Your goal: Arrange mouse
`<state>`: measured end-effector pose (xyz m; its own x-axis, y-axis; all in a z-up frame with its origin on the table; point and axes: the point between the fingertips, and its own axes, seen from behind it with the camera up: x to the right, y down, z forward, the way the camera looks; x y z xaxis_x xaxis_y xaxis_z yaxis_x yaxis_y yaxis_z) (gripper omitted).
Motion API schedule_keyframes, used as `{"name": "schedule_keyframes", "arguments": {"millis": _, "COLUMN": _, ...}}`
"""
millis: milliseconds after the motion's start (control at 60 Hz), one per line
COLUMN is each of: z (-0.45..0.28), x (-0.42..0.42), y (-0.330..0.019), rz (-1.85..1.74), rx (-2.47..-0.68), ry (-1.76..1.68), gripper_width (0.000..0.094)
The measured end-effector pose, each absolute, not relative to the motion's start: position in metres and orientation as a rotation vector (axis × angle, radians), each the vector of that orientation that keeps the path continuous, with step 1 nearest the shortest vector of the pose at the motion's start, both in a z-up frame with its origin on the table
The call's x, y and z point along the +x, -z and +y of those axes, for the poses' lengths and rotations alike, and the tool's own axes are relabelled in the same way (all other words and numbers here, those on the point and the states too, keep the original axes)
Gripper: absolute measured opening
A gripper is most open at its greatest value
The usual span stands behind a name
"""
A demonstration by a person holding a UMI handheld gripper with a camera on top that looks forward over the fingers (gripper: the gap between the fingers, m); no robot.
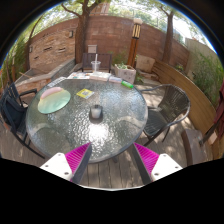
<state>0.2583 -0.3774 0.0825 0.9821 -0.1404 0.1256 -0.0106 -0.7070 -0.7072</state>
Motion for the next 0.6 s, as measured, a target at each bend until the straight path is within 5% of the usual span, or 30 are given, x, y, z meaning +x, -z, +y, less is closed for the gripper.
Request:
{"name": "schedule_keyframes", "arguments": {"millis": 300, "z": -0.206, "x": 0.232, "y": -0.027, "rz": 0.046, "rx": -2.293, "ry": 0.175, "gripper_width": 0.0840}}
{"name": "schedule_keyframes", "arguments": {"millis": 500, "z": -0.153, "x": 0.224, "y": 0.021, "rz": 0.048, "rx": -2.347, "ry": 0.108, "gripper_width": 0.0634}}
{"name": "schedule_keyframes", "arguments": {"millis": 600, "z": -0.146, "x": 0.221, "y": 0.018, "rz": 0.052, "rx": -2.334, "ry": 0.085, "gripper_width": 0.0516}}
